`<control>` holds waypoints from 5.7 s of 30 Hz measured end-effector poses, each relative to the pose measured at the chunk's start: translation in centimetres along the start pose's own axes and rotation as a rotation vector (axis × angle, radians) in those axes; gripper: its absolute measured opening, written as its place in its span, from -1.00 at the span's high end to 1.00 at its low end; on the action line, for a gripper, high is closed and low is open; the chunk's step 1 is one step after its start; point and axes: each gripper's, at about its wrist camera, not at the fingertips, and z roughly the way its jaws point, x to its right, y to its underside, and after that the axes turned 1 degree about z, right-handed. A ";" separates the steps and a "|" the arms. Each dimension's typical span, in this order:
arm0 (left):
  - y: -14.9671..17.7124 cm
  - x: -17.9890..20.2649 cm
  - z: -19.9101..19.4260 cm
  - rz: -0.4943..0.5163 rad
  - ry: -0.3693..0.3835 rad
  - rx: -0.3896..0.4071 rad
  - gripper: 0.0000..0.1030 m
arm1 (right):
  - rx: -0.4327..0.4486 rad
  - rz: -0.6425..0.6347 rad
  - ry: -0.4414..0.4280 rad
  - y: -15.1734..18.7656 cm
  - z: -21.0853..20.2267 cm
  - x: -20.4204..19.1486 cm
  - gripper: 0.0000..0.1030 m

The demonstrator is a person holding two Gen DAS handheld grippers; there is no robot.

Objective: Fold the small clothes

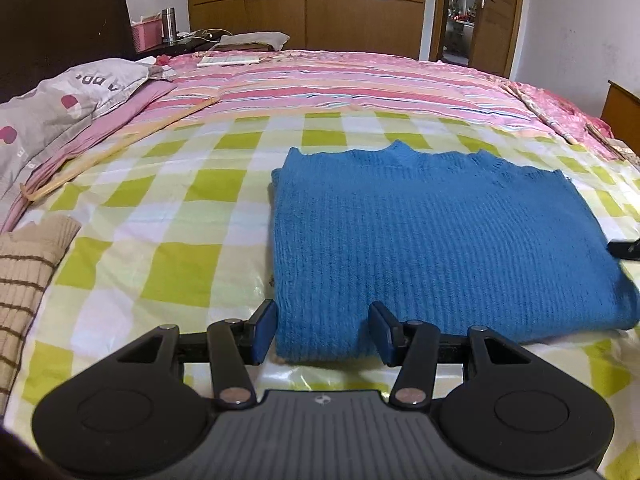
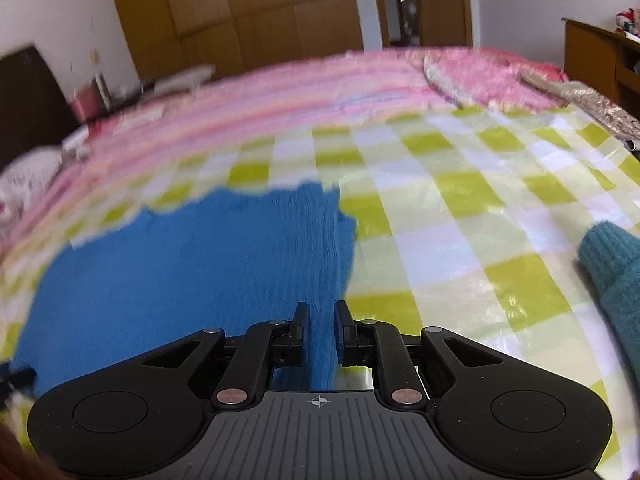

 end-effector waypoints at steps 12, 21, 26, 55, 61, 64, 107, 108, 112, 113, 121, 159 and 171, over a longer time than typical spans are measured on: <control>1.8 -1.9 -2.5 -0.133 0.046 0.038 -0.08 | 0.048 -0.060 -0.065 0.0 -3.7 -2.6 0.70; 3.6 -4.6 0.0 -0.269 0.137 0.045 -0.07 | -0.035 -0.189 -0.174 -1.4 -0.4 -12.5 0.69; 4.5 -5.2 -0.2 -0.269 0.177 0.074 -0.08 | -0.084 -0.244 -0.250 -1.9 2.1 -19.6 0.67; 5.0 -6.0 0.0 -0.296 0.234 0.104 -0.18 | -0.162 -0.504 -0.126 -2.7 9.5 -32.5 0.74; 5.1 -5.3 -0.3 -0.282 0.213 0.142 -0.38 | -0.141 -0.467 -0.183 -4.0 7.4 -30.9 0.77; 5.1 -5.0 0.0 -0.285 0.185 0.157 -0.42 | -0.131 -0.447 -0.218 -4.6 6.3 -30.2 0.77; -0.9 19.7 -2.6 0.221 0.325 0.308 0.61 | -0.037 0.008 -0.305 -10.6 1.2 0.3 0.78; -0.6 20.3 -2.5 0.239 0.320 0.306 0.61 | -0.044 0.022 -0.300 -10.3 1.6 1.0 0.78; 0.6 22.2 -1.4 0.291 0.306 0.275 0.61 | -0.065 0.051 -0.290 -8.9 2.7 3.0 0.78; 0.9 22.5 -1.2 0.303 0.301 0.267 0.61 | -0.072 0.059 -0.285 -8.5 3.1 3.4 0.78; 2.4 24.2 -0.6 0.383 0.279 0.245 0.59 | -0.099 0.093 -0.283 -6.8 4.8 5.0 0.73; 0.3 14.1 -0.6 0.219 0.211 0.168 0.05 | -0.098 0.104 -0.281 -4.4 1.9 5.3 0.43; -1.9 12.8 -0.8 0.189 0.196 0.226 0.04 | 0.080 0.107 -0.284 -6.4 -1.3 3.8 0.37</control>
